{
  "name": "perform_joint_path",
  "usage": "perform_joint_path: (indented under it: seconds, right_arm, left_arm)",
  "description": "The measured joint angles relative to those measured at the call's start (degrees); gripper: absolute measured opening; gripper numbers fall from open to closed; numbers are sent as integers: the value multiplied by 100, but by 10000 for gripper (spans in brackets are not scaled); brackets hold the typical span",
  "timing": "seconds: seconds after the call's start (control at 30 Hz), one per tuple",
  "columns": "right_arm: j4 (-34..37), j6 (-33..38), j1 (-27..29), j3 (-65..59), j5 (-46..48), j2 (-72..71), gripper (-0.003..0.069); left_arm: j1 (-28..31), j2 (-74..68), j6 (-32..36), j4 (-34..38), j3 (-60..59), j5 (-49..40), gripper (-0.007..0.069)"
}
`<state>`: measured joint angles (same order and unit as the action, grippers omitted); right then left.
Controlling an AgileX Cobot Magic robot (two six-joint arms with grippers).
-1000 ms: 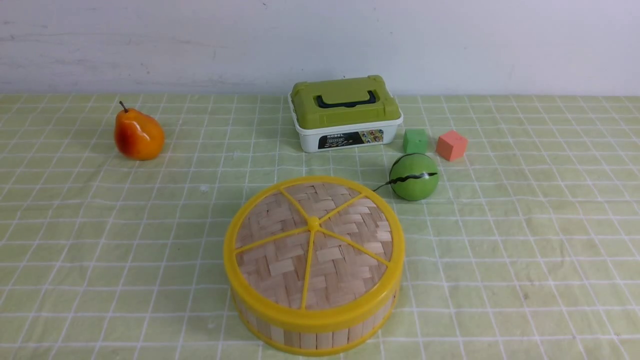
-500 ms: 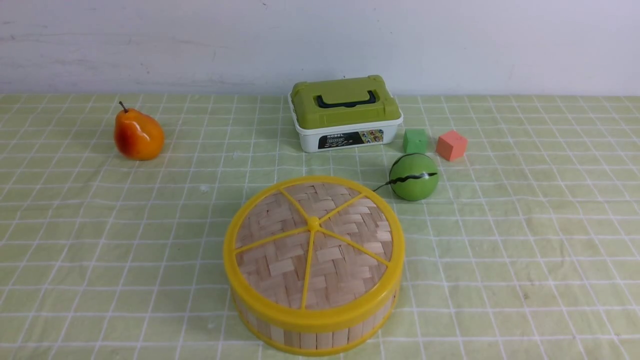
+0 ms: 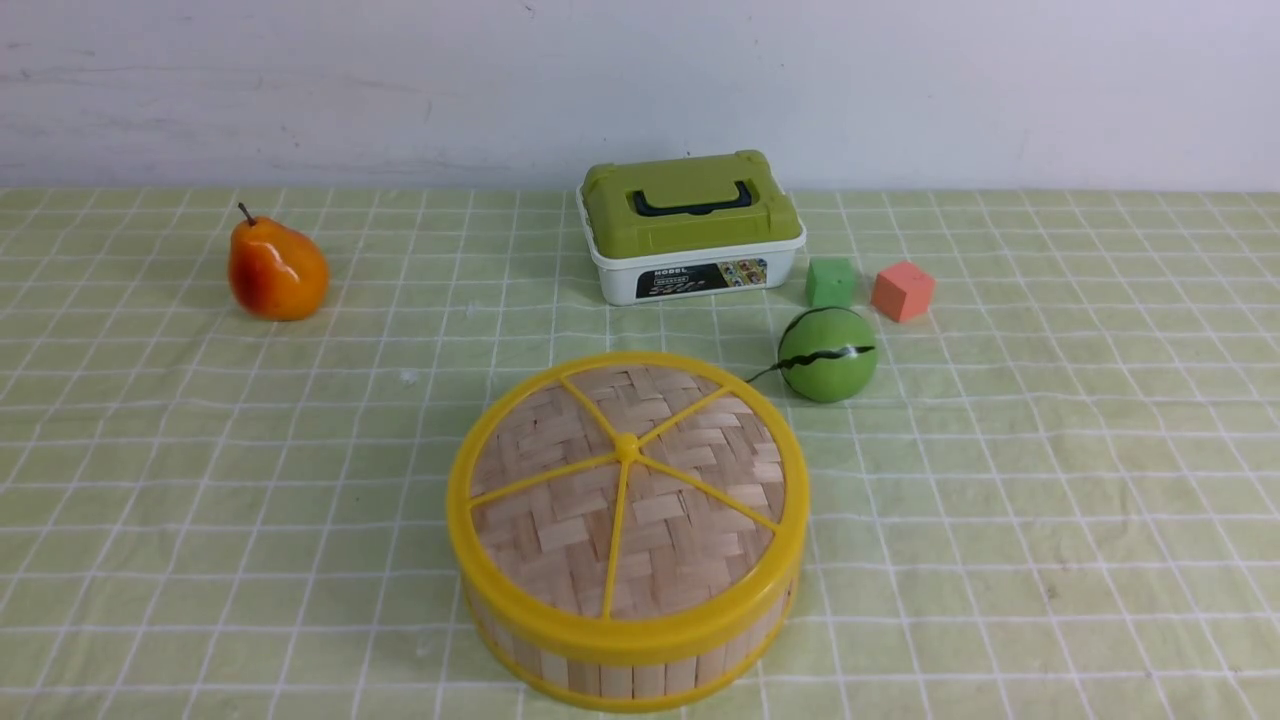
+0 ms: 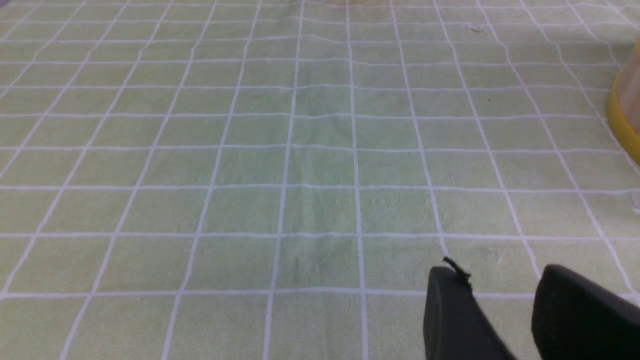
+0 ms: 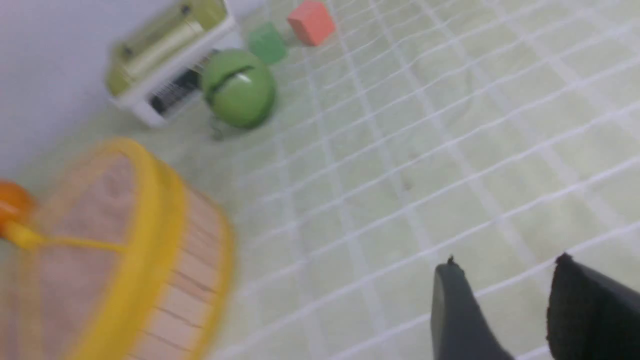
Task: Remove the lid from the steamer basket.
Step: Use the right arm to lift the lid of the steamer
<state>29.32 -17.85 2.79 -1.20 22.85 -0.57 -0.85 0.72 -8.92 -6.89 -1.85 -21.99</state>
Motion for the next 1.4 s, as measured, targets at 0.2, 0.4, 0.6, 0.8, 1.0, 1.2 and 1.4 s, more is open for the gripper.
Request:
perform_joint_path:
  seconds: [0.2, 0.4, 0.6, 0.8, 1.0, 1.2, 1.4]
  right_arm:
    - [1621, -711, 0, -32, 46, 0, 241]
    - [1548, -217, 0, -32, -24, 0, 241]
    - [1312, 1128, 0, 400, 124, 0, 241]
    - [-445, 2448, -78, 2967, 1178, 1499, 125]
    - [-1529, 3141, -492, 5726, 3318, 3923, -19]
    - [-2018, 3641, -1843, 7338, 4738, 5723, -14]
    - [-3380, 2940, -3411, 8512, 4901, 7335, -8]
  left_arm:
    - [0, 0, 0, 0, 0, 0, 239]
    - [0, 0, 0, 0, 0, 0, 239]
    - [0, 0, 0, 0, 0, 0, 239]
    - [0, 0, 0, 0, 0, 0, 239]
    - [0, 0, 0, 0, 0, 0, 239]
    - [0, 0, 0, 0, 0, 0, 239]
    - [0, 0, 0, 0, 0, 0, 239]
